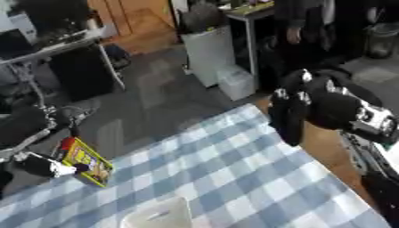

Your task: Pick up objects on the table and place them in the box.

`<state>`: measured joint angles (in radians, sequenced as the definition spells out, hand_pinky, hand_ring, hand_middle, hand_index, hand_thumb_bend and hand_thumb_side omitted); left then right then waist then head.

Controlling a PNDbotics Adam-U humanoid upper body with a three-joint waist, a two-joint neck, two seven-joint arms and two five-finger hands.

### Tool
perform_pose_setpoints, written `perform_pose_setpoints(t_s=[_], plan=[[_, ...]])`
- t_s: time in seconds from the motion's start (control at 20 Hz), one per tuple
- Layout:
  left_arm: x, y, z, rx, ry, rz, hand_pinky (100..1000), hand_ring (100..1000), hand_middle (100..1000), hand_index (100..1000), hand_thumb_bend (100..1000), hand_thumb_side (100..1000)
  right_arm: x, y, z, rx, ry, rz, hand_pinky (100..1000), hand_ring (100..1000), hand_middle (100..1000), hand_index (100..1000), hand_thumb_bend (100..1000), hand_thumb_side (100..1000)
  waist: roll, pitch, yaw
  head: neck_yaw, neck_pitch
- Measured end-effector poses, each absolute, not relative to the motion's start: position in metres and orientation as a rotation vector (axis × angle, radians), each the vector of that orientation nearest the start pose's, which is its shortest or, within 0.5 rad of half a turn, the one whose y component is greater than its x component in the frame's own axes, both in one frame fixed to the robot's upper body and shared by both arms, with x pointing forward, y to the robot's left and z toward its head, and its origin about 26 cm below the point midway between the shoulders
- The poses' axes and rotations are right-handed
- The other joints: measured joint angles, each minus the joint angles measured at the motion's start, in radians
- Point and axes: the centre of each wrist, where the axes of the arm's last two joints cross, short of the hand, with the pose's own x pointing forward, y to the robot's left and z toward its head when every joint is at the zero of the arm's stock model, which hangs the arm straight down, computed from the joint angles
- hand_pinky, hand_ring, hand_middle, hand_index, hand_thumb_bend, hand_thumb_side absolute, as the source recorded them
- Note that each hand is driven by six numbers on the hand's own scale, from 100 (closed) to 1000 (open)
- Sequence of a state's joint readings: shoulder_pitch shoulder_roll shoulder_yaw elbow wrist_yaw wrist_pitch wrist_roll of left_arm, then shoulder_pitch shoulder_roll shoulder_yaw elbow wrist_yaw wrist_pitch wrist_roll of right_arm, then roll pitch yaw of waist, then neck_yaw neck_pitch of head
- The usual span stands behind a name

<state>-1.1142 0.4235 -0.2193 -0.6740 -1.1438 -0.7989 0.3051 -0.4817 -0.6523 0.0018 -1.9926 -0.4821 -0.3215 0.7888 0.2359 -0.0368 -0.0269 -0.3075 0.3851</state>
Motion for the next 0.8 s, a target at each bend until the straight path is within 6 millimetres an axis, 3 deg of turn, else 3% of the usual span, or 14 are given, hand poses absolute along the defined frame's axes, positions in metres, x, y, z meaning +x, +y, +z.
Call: perform_pose_setpoints(t_s=[0.8], plan=[[0.499,0.223,0.240,-0.750,2.510,1.919,100,100,100,309,557,526,0.301,-0.293,0.278,-0.558,2.893,-1.877,100,299,399,501,100,1000,0.000,-0.044,0.021,-0.033,-0.037]])
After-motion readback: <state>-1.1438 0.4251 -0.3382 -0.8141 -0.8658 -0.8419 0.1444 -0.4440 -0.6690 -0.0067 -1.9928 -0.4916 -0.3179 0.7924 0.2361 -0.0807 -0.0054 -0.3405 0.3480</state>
